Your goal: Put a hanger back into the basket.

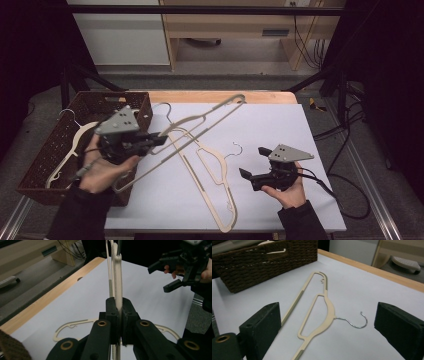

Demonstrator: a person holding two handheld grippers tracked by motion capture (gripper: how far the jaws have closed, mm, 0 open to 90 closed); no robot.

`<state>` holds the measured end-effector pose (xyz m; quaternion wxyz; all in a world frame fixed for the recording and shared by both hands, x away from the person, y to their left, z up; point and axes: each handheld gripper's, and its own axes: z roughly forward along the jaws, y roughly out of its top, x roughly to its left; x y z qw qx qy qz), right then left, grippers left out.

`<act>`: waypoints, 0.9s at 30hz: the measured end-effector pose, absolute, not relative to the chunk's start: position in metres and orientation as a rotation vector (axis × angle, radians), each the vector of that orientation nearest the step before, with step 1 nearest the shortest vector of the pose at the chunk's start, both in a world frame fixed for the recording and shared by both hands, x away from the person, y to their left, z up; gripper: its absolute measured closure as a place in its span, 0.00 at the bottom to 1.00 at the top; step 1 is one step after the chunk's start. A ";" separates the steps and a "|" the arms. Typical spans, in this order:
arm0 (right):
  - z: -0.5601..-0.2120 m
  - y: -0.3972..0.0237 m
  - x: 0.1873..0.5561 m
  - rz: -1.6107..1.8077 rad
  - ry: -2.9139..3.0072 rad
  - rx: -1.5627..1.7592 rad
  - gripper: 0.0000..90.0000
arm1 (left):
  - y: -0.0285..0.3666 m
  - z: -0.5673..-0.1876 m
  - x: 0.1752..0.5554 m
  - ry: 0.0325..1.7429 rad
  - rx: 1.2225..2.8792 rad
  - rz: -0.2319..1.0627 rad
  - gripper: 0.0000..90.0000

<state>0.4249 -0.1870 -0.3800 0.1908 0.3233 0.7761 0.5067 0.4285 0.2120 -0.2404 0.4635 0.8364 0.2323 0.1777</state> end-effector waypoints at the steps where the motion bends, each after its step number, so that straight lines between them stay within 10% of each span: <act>1: -0.382 -0.188 0.425 1.422 2.172 0.925 0.07 | 0.220 -0.235 0.431 0.576 2.057 0.438 0.96; 27: -0.398 -0.203 0.420 1.402 2.128 1.030 0.07 | 0.395 -0.260 0.497 0.856 2.076 0.509 0.96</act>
